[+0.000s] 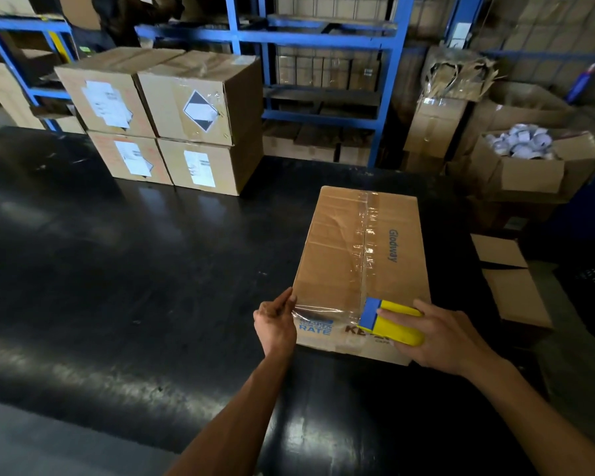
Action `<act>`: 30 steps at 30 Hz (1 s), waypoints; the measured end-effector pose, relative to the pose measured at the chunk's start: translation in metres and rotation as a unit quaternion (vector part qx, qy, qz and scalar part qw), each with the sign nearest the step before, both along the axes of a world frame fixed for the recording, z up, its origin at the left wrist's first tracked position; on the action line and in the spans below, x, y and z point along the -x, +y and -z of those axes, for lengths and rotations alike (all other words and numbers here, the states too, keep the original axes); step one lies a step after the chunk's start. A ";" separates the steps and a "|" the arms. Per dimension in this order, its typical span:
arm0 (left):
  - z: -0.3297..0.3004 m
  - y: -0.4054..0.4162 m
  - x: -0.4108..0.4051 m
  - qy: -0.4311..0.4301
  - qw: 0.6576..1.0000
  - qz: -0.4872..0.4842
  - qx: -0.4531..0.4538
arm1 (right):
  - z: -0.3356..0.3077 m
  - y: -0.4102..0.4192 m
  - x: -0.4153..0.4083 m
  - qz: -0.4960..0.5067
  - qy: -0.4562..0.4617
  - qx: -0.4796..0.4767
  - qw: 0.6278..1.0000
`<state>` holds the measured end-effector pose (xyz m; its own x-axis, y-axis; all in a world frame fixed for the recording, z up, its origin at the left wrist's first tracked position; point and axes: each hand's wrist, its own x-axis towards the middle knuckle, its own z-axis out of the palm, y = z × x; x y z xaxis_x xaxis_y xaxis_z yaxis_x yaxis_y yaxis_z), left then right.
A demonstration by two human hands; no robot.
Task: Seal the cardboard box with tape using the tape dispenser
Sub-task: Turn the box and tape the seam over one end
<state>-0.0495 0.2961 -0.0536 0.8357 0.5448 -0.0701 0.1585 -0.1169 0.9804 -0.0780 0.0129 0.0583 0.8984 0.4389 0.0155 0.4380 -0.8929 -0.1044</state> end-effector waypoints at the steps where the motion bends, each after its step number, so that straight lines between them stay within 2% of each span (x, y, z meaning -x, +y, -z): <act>1: 0.001 -0.001 -0.001 0.001 1.000 0.000 -0.005 | -0.001 0.001 -0.001 0.000 0.001 0.005 1.000; 8: 0.012 0.008 -0.002 -0.006 0.999 0.034 0.008 | 0.001 0.005 -0.005 0.003 0.011 0.033 0.999; 15: 0.004 0.045 -0.005 -0.008 0.974 0.168 -0.152 | 0.003 0.004 -0.009 0.011 0.019 0.045 0.999; 16: 0.002 0.052 -0.009 -0.025 0.955 0.192 -0.223 | 0.004 0.004 -0.009 0.012 0.021 0.049 0.999; 17: -0.002 0.058 -0.011 -0.057 0.922 0.216 -0.315 | 0.004 0.004 -0.010 0.013 0.029 0.057 0.998; 19: -0.011 0.061 -0.017 -0.154 0.824 0.276 -0.470 | 0.003 0.005 -0.013 0.016 0.046 0.075 0.996; 22: -0.019 0.052 -0.029 -0.251 0.668 0.395 -0.578 | 0.004 0.006 -0.015 0.011 0.048 0.084 0.995; 23: -0.016 0.051 -0.032 -0.260 0.628 0.424 -0.599 | 0.004 0.006 -0.015 0.010 0.043 0.084 0.996; 24: -0.010 0.052 -0.035 -0.252 0.603 0.449 -0.610 | 0.004 0.006 -0.015 0.010 0.040 0.087 0.995; 25: -0.005 0.054 -0.036 -0.232 0.597 0.472 -0.605 | 0.005 0.006 -0.015 0.010 0.036 0.093 0.995; 30: -0.002 0.062 -0.036 -0.178 0.634 0.511 -0.553 | 0.006 0.008 -0.015 0.004 0.031 0.116 0.993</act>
<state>-0.0132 0.3577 -0.0518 0.6476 -0.7418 0.1741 -0.7619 -0.6271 0.1621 -0.0628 0.0211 0.0522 0.8981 0.4164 -0.1413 0.4294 -0.8998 0.0775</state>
